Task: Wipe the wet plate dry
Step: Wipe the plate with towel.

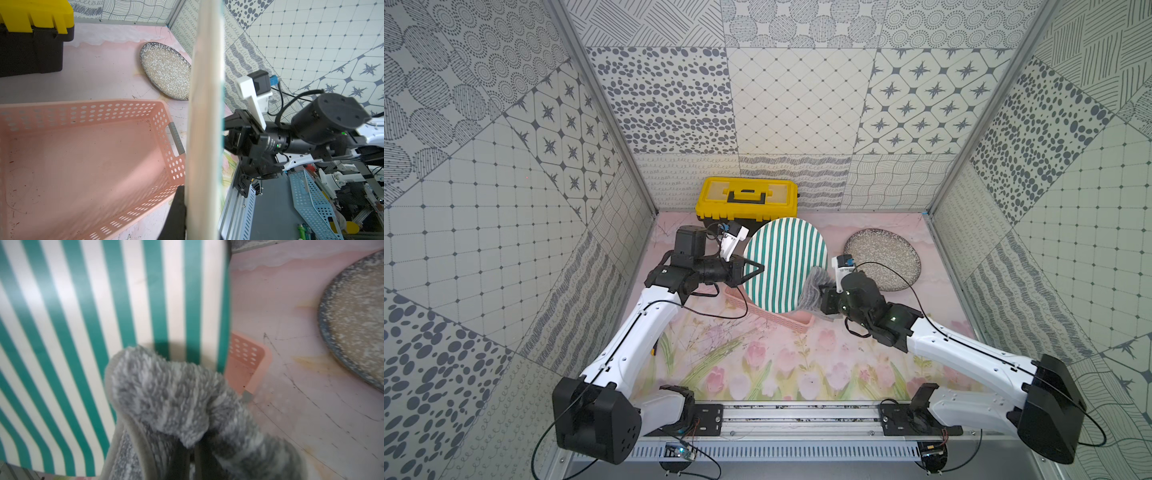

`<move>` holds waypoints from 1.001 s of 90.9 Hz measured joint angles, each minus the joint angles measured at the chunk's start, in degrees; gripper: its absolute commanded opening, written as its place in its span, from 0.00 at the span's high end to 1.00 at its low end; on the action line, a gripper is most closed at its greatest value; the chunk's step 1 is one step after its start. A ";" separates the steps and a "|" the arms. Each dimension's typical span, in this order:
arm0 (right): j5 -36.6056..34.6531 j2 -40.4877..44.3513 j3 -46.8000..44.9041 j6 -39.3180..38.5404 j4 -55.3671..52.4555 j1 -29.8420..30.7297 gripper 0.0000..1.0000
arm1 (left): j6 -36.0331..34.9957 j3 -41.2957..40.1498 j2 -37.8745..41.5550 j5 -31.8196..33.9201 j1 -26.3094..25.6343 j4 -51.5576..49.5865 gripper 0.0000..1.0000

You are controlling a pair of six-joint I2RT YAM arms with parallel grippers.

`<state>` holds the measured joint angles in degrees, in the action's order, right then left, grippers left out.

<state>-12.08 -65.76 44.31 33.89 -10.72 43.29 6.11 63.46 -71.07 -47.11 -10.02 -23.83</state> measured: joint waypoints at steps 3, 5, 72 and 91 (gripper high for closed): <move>0.17 1.73 -0.24 0.24 -1.07 -2.60 1.00 | 0.02 0.09 0.15 -0.85 0.00 -0.17 1.00; 0.35 2.73 -0.24 0.22 -1.75 -3.98 1.00 | -0.04 0.15 0.26 -1.49 -0.02 -0.35 1.00; 10.64 -11.21 38.38 -6.54 -12.72 -14.95 1.00 | -13.38 -0.37 0.70 -4.09 -5.40 -10.47 1.00; 10.03 -22.05 49.42 -8.26 -14.99 -9.29 1.00 | -15.85 -0.31 0.02 -3.41 -7.04 -11.78 1.00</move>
<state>-2.04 -87.81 93.73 25.63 -25.71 34.00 -9.74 63.16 -71.05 -50.52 -17.06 -35.62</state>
